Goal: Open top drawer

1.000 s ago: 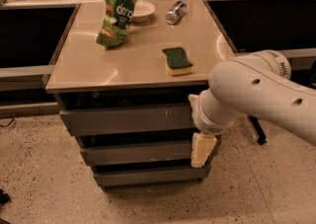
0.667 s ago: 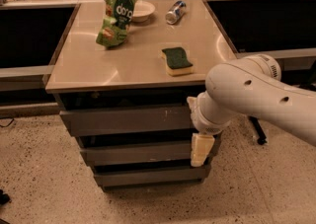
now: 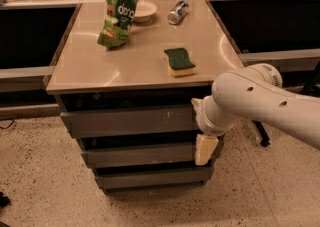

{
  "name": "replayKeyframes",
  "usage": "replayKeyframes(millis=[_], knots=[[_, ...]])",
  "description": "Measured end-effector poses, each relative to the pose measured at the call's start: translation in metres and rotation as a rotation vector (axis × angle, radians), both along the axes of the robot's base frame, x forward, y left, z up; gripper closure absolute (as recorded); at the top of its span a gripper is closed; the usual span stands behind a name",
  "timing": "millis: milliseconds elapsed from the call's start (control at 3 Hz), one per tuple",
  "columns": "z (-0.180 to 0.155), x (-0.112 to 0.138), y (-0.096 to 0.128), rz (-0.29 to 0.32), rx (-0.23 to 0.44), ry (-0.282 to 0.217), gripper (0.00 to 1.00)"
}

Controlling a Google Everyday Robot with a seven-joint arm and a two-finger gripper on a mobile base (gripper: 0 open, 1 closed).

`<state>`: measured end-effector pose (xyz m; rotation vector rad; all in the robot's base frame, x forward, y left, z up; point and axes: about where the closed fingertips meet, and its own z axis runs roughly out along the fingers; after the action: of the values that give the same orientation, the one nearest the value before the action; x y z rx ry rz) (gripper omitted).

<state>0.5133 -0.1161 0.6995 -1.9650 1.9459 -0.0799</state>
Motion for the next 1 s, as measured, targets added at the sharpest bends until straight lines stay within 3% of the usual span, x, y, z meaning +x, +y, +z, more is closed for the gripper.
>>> replayKeyframes(millis=[333, 1000], knots=[[-0.010, 0.014, -0.002, 0.004, 0.015, -0.024, 0.00], [-0.038, 0.047, 0.011, 0.048, 0.032, -0.027, 0.00]])
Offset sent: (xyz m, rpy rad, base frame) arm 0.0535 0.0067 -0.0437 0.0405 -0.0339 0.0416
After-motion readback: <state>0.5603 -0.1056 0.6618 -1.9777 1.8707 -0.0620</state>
